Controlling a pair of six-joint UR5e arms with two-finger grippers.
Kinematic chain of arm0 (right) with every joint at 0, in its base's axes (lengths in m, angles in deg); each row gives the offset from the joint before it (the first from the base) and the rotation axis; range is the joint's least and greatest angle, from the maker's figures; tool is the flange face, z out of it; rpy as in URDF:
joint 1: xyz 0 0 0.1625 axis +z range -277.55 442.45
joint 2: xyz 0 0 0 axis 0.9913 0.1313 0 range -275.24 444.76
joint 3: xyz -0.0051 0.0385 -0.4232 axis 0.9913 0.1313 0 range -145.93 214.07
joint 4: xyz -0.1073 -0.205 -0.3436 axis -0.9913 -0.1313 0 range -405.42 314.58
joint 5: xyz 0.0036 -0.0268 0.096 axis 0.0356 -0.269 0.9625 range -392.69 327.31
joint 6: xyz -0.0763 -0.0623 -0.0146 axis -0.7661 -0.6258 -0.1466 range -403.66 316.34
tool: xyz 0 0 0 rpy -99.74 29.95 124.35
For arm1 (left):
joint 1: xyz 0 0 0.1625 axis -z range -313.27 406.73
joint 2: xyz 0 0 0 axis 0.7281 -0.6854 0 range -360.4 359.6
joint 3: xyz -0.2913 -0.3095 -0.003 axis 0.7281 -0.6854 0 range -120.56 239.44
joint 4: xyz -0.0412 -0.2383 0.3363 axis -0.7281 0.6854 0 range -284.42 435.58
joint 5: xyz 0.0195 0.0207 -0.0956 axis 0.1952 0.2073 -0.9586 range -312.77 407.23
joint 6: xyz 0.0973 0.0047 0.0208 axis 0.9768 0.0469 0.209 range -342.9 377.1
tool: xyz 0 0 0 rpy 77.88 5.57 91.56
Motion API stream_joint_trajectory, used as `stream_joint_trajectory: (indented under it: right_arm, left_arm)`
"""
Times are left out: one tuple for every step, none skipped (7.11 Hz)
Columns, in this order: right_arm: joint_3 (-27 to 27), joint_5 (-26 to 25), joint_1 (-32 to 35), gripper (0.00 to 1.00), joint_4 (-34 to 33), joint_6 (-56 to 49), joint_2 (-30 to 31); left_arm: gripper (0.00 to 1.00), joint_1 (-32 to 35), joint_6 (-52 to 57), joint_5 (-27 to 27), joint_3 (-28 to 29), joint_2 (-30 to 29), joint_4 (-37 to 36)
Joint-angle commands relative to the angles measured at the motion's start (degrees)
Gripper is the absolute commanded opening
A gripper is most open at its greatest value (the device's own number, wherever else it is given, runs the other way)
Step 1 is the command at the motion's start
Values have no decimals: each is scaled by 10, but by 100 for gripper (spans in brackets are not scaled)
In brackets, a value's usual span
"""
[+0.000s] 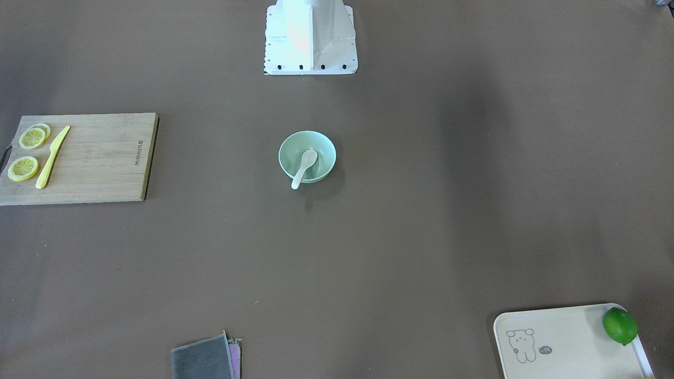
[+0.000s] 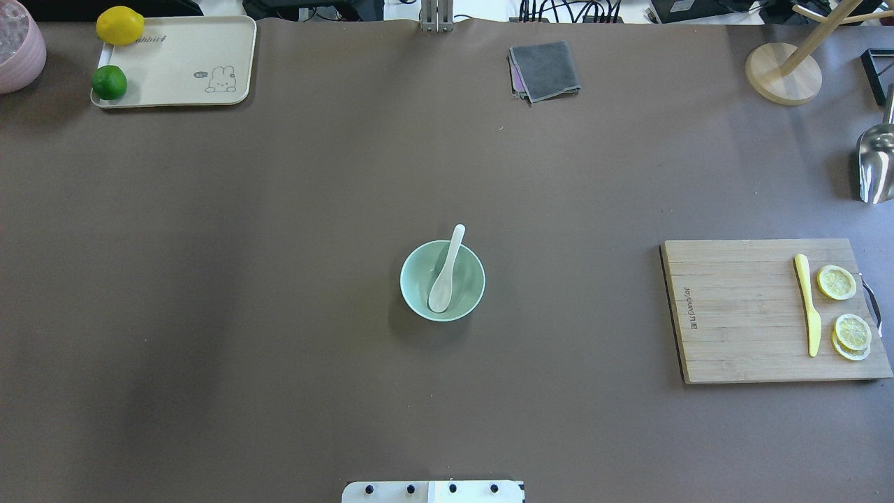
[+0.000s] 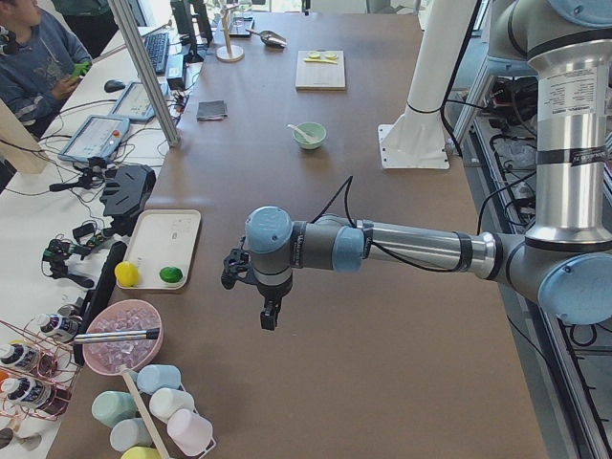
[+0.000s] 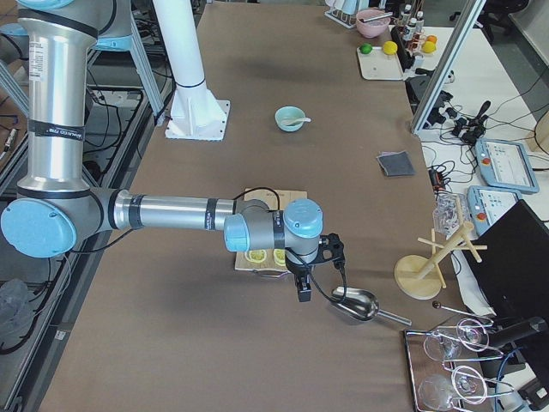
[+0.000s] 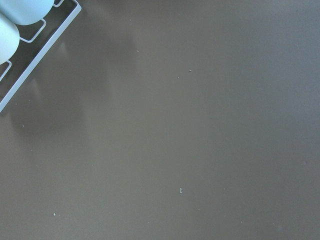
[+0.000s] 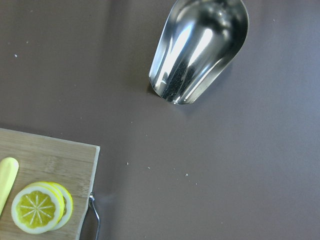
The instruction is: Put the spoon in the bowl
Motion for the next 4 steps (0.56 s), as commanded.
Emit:
stream_joint_trajectory:
  right_arm:
    - [-1, 1, 0, 100, 0, 0, 1]
    - [1, 2, 0, 100, 0, 1, 0]
    - [-1, 4, 0, 100, 0, 1, 0]
    - [0, 10, 0, 100, 0, 0, 3]
  left_arm:
    - [98, 1, -2, -2, 0, 5, 0]
    - [98, 1, 0, -4, 2, 8, 0]
    - [98, 3, 0, -4, -4, 9, 0]
    - [98, 3, 0, -1, 0, 9, 0]
